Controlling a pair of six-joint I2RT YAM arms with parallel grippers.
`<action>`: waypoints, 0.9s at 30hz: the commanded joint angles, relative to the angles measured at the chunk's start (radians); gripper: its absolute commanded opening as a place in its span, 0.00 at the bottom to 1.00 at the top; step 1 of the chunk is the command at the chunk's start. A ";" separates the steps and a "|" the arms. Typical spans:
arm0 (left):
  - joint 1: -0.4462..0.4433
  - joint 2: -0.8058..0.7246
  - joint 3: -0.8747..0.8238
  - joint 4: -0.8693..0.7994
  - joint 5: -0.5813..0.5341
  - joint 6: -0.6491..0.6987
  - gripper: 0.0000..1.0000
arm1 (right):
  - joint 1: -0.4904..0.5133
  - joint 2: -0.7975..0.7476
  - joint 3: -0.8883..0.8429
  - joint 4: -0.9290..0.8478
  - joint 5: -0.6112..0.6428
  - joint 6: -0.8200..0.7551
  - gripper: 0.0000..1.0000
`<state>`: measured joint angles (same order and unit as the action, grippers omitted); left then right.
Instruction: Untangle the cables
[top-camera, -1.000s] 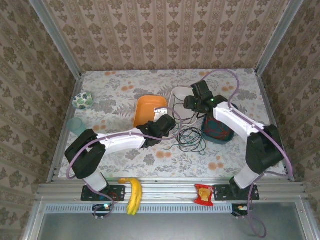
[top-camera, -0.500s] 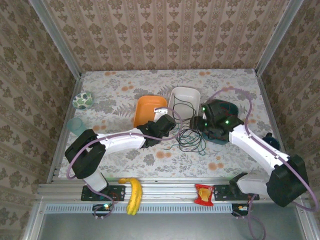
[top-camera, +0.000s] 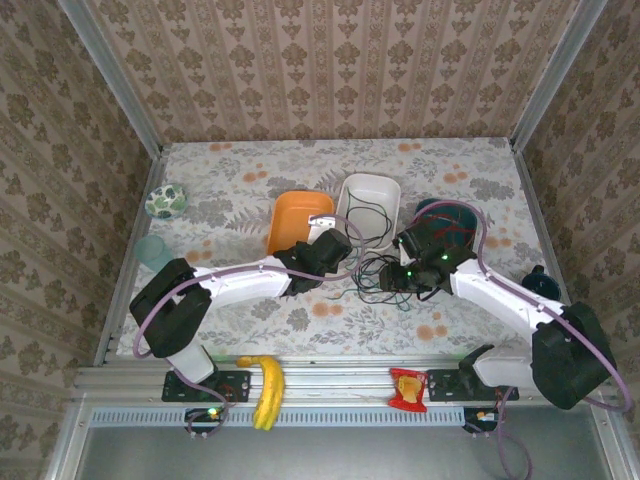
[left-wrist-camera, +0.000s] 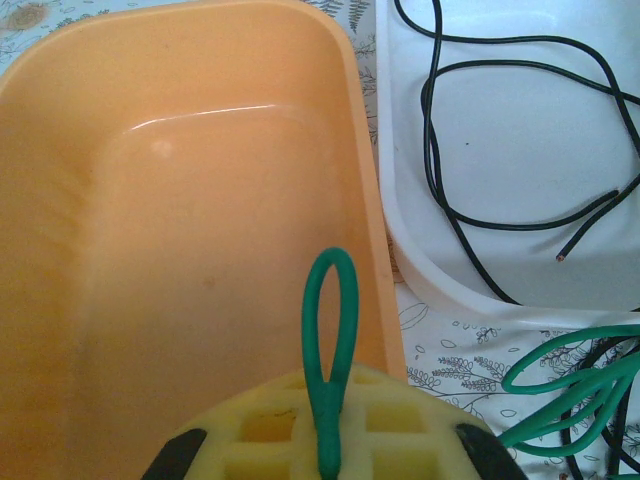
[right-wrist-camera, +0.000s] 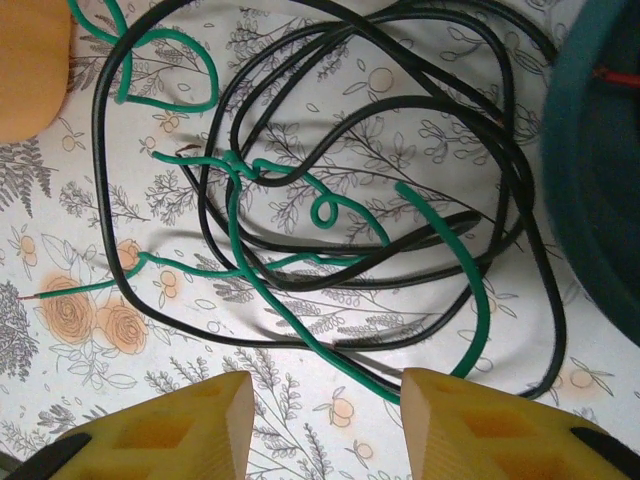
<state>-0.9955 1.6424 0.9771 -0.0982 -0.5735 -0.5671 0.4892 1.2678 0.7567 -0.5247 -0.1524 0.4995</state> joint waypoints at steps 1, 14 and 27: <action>-0.009 -0.009 0.009 0.009 -0.022 0.022 0.00 | 0.008 0.026 0.026 0.034 -0.034 -0.015 0.43; -0.010 -0.012 0.006 0.009 -0.022 0.025 0.00 | 0.008 0.116 0.058 0.099 0.004 0.030 0.43; -0.010 -0.023 -0.008 0.015 -0.028 0.033 0.00 | 0.003 0.211 0.062 0.124 0.110 0.122 0.37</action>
<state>-1.0019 1.6424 0.9771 -0.0963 -0.5770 -0.5560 0.4900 1.4483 0.7948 -0.4114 -0.1036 0.5758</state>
